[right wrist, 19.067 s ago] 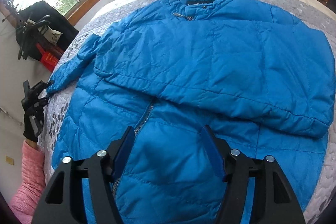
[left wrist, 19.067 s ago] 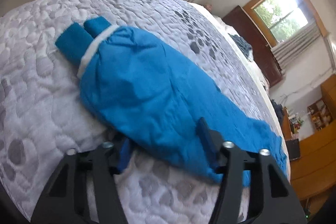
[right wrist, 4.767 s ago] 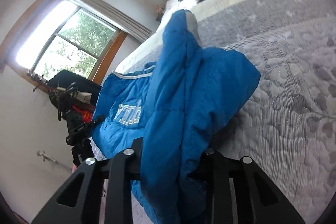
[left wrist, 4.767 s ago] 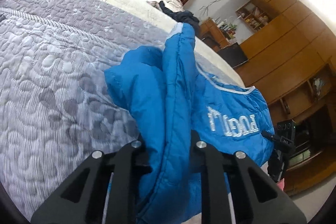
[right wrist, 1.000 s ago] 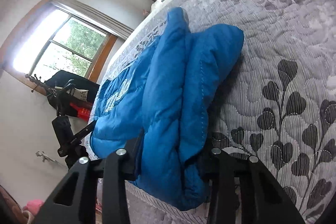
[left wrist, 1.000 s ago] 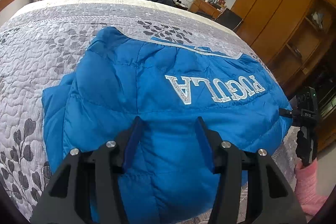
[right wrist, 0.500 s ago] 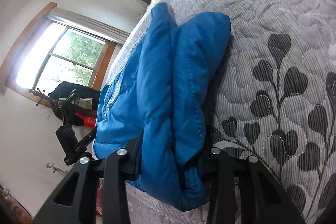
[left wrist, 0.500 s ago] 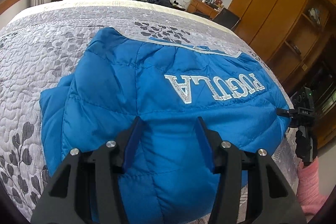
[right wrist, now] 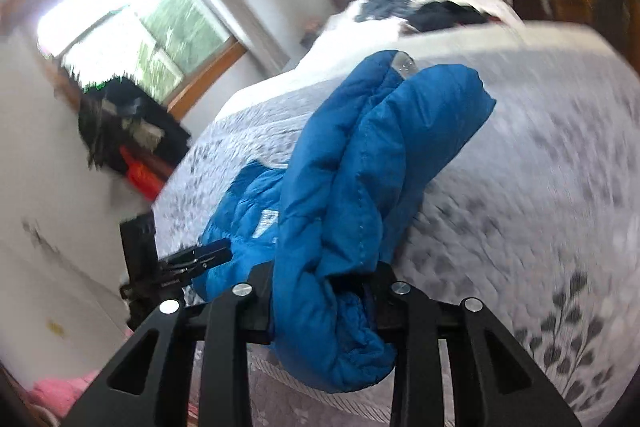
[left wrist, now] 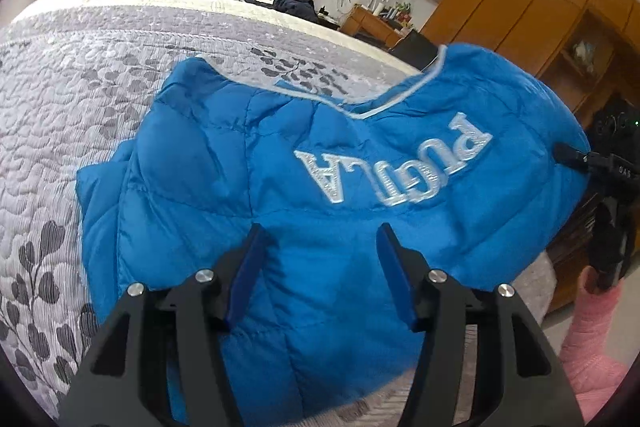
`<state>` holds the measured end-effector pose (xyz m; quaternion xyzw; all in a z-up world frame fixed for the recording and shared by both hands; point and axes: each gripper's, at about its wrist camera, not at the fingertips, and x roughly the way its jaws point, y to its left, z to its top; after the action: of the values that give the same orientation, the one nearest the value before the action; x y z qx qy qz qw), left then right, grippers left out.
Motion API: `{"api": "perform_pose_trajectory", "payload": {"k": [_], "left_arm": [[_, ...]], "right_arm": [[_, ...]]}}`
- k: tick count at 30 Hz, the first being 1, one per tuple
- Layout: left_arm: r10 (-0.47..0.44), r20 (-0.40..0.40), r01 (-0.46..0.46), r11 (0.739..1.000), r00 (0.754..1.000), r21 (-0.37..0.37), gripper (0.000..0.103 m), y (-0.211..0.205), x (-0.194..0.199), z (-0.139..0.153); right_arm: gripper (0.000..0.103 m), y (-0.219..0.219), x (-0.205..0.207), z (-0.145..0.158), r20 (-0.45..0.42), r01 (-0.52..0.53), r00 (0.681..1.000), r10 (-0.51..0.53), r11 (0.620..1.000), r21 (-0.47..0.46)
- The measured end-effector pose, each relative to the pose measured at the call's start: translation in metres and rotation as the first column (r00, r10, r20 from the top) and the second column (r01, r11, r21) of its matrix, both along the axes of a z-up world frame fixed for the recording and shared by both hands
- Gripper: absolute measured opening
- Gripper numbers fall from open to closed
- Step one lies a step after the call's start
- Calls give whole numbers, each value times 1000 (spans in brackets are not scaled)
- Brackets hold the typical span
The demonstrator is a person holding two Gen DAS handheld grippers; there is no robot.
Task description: Fold large clothes
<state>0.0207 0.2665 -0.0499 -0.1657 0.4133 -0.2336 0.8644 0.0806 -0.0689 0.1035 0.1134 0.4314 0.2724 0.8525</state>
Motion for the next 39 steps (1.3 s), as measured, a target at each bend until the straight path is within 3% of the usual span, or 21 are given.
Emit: {"api": "perform_pose_trajectory", "payload": {"k": [7,15,19,25,30,32,34,39], "left_arm": [[40,43,-35,995,998,-91,57,38,-17,24],[71,-6,-70,966,997,-251,58,74,-16,23],[72,-8,-71,953,997,-293,58,82,-16,25],[64,-24,-68,948,998,-311,58,89,-11,21],[54,-72,-75,942,996,-327,58,90,1,8],[40,-96,-71,936,995,-345,58,90,5,3],[27,-112,-66,929,993,-365,58,89,9,1],[-2,-105,-39,920,994,-390,59,85,16,5]], "right_arm": [[31,107,1,17,35,-169,983,179,967,-191],[31,197,-3,-19,-34,-331,939,341,877,-347],[31,226,-1,-37,-75,-373,925,373,849,-375],[36,249,4,-62,-109,-408,911,397,831,-379],[43,252,6,-75,-121,-422,906,406,839,-344],[52,250,6,-74,-122,-440,898,423,842,-312],[68,243,4,-67,-131,-454,891,434,855,-251],[73,212,-12,-31,-95,-480,877,471,867,-135]]}}
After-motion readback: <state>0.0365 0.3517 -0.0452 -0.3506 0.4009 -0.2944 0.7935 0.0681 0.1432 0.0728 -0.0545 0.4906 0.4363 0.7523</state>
